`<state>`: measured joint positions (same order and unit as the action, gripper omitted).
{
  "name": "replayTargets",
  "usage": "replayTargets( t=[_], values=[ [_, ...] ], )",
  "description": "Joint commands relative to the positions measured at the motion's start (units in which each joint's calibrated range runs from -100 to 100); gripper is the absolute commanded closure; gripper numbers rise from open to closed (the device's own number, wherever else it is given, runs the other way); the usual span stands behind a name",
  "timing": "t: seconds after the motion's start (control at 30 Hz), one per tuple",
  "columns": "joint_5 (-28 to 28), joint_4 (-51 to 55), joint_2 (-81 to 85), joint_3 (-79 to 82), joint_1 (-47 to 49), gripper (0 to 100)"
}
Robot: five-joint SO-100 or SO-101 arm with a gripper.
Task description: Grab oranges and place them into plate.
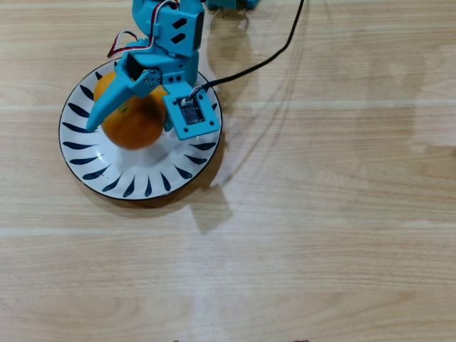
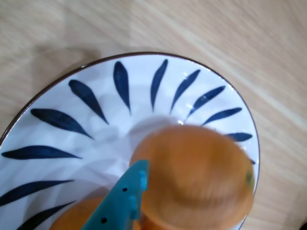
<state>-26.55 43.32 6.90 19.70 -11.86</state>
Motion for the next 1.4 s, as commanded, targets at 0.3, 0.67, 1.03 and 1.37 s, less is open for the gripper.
replayTargets(
  t=[0.3, 0.67, 1.03, 1.37],
  values=[
    [-0.2, -1.5, 1.6, -0.6, 1.3, 52],
    [14.3, 2.4, 21.8, 4.2, 8.3, 96],
    [26.1, -1.1, 54.2, 38.6, 15.8, 98],
    [30.1, -6.8, 82.0, 69.1, 21.8, 98]
  ],
)
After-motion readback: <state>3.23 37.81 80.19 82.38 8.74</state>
